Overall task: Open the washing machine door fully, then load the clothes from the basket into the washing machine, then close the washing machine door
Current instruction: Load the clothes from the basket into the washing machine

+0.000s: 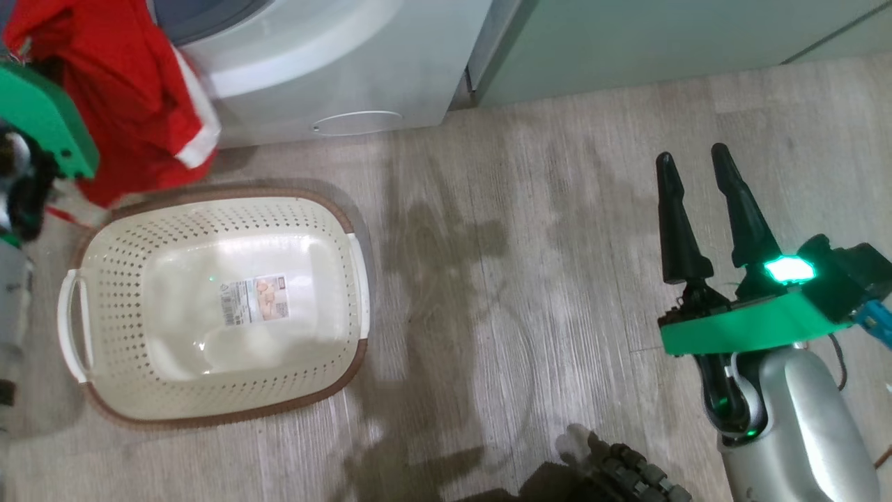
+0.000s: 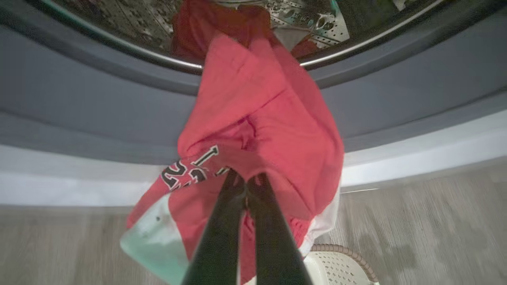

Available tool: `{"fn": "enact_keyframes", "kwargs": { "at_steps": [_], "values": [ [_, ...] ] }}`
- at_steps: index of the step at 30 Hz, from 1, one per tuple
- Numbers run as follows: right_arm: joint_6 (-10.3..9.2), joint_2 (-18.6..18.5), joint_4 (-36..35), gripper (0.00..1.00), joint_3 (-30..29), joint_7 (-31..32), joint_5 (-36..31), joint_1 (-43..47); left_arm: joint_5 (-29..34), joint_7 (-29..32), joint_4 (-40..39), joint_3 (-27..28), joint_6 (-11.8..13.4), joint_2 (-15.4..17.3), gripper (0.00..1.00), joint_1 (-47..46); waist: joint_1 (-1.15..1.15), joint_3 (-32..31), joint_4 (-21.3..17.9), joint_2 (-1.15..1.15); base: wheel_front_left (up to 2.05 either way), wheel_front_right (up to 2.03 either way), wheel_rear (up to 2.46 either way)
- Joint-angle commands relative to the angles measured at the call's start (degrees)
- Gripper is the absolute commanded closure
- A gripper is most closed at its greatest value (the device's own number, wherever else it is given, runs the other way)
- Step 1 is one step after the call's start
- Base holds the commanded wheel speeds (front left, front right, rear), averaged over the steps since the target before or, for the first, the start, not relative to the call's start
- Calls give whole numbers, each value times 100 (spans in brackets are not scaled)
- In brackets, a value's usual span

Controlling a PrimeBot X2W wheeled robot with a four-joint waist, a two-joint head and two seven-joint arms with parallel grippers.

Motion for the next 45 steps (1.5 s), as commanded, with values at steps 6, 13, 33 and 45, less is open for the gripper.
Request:
{"fn": "enact_keyframes", "kwargs": {
  "at_steps": [6,13,33,45],
  "values": [
    [0,-26,-85,0,312,-75,273,-32,-102,1628,-1576,170,280,822,100,-539,0,181,-385,0,0,0,0],
    [0,-26,-136,0,447,-78,577,-119,-20,2426,-1859,269,566,1252,100,-1104,0,473,-876,0,0,0,0],
    [0,-26,-273,0,864,-79,1009,-276,987,-126,-1222,410,723,1826,100,-3078,0,1395,-1715,0,0,0,0],
    [0,-26,-313,0,860,-80,1045,-360,882,-1009,89,429,562,1742,100,-3053,0,1578,-1560,0,0,0,0]
  ]
}}
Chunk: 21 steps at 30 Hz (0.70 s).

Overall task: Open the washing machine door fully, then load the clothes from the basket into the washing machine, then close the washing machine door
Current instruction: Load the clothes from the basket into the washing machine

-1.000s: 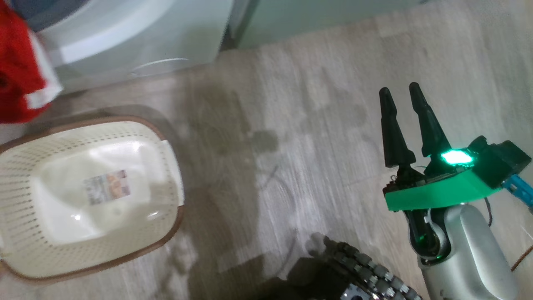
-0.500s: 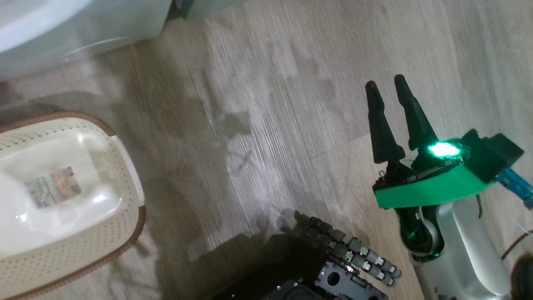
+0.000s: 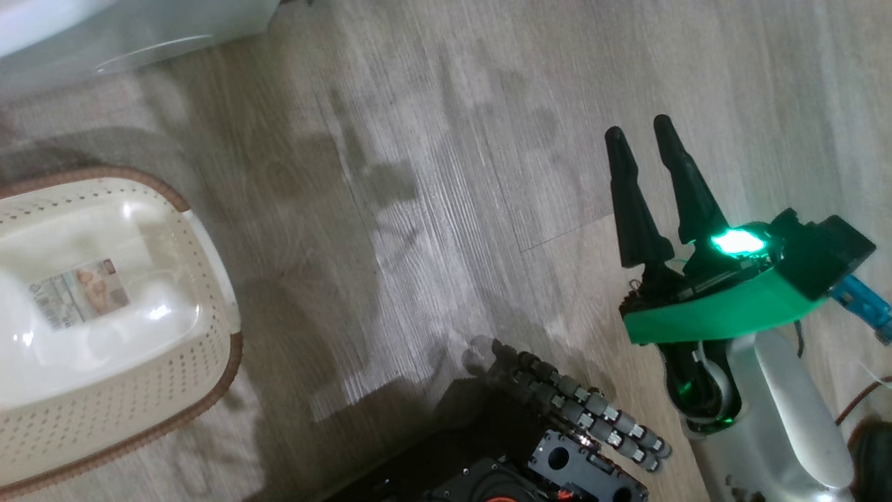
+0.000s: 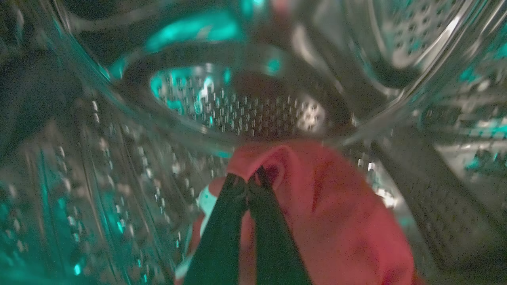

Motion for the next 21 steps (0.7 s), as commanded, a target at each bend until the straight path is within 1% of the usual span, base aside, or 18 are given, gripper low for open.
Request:
{"fn": "enact_keyframes", "kwargs": {
  "at_steps": [1,5,6,7,8,9,16,21],
  "values": [
    [0,-32,-179,0,18,-53,21,23,-83,-33,-57,129,-36,198,100,88,-1,-1,58,0,0,0,0],
    [0,-32,-171,0,-9,-53,-41,14,-190,-173,196,119,-117,106,100,391,-1,-41,165,0,0,0,0],
    [0,-32,-168,0,-15,-53,-58,11,-204,-252,236,118,-121,80,93,449,-1,-59,194,0,0,0,0],
    [0,-32,-168,0,-15,-53,-58,11,-204,-252,236,118,-121,80,93,449,-1,-59,194,0,0,0,0],
    [0,-32,-167,0,-22,-53,-76,7,-199,-379,257,118,-104,59,50,500,-1,-81,219,0,0,0,0],
    [0,-32,-165,0,-34,-53,-98,6,-185,-495,280,95,-113,36,0,560,-1,-107,249,0,0,0,0],
    [0,-32,-117,0,-193,-53,-349,80,-353,-1399,328,161,-211,-295,0,1140,-1,-495,542,0,0,0,0],
    [0,-32,-86,0,-337,-53,-597,197,-457,-1597,-175,312,-145,-672,0,1870,-1,-843,829,0,0,0,0]
  ]
}}
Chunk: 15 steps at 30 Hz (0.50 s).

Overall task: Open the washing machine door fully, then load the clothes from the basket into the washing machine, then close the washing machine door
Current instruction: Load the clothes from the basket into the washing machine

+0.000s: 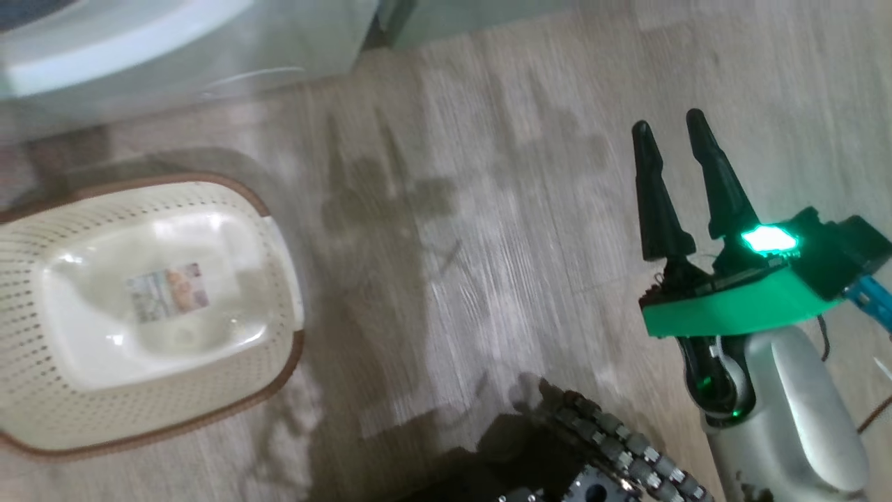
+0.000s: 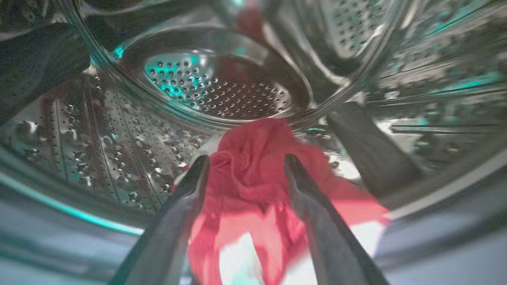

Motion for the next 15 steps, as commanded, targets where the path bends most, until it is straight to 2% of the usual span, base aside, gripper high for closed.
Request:
{"fn": "enact_keyframes", "kwargs": {
  "at_steps": [1,8,9,15],
  "values": [
    [0,-32,-132,0,47,-53,-53,223,3,-48,-297,193,49,206,0,119,0,-234,209,0,0,0,0],
    [0,-32,-78,0,-129,-53,-403,393,211,-55,-2275,516,500,-448,0,1650,0,-687,649,0,0,0,0],
    [0,-32,-63,0,-175,-37,-484,429,290,-55,-2783,549,631,-620,0,2085,0,-804,760,0,0,0,0],
    [0,-32,-102,0,-324,146,-778,482,532,-56,-3859,549,785,-1035,0,3196,0,-1180,1042,0,0,0,0]
  ]
}}
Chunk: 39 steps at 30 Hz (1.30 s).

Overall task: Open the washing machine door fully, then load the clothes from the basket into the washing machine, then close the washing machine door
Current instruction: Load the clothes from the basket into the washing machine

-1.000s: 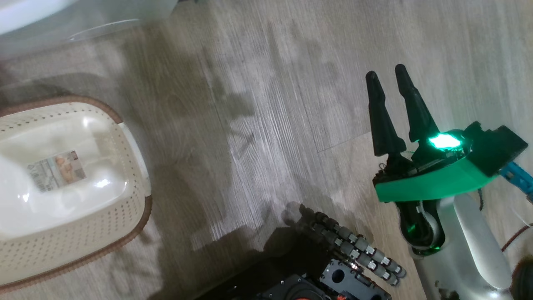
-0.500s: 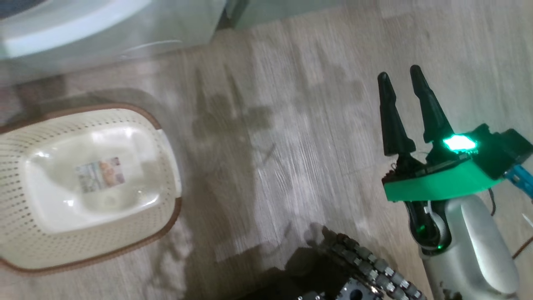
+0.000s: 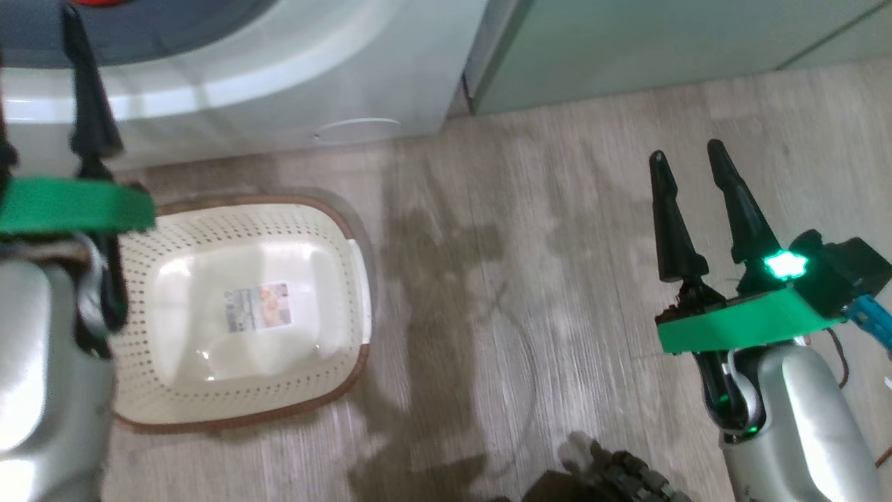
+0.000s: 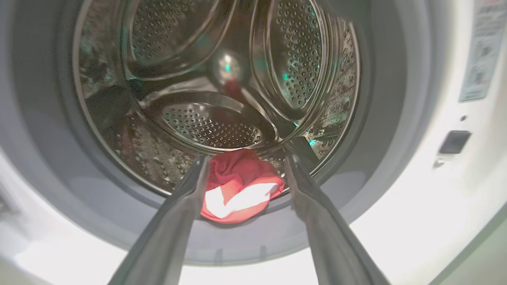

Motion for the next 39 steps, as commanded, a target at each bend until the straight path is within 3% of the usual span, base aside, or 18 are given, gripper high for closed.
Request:
{"fn": "enact_keyframes", "kwargs": {
  "at_steps": [1,14,29,39],
  "values": [
    [0,-30,-202,0,41,87,-126,164,124,-27,-406,220,83,39,0,192,1,-291,236,-1,0,0,0],
    [0,-30,-295,0,-143,495,-477,389,621,-28,-958,203,47,-731,0,1851,1,-1242,613,-1,0,0,0],
    [0,-30,-277,0,-180,677,-517,897,744,-28,-991,59,-151,-963,0,2932,1,-2073,668,-1,0,0,0],
    [0,-30,-360,0,-182,767,-528,1055,680,16,-944,-32,-198,-936,0,3111,1,-2213,694,-1,0,0,0]
  ]
}}
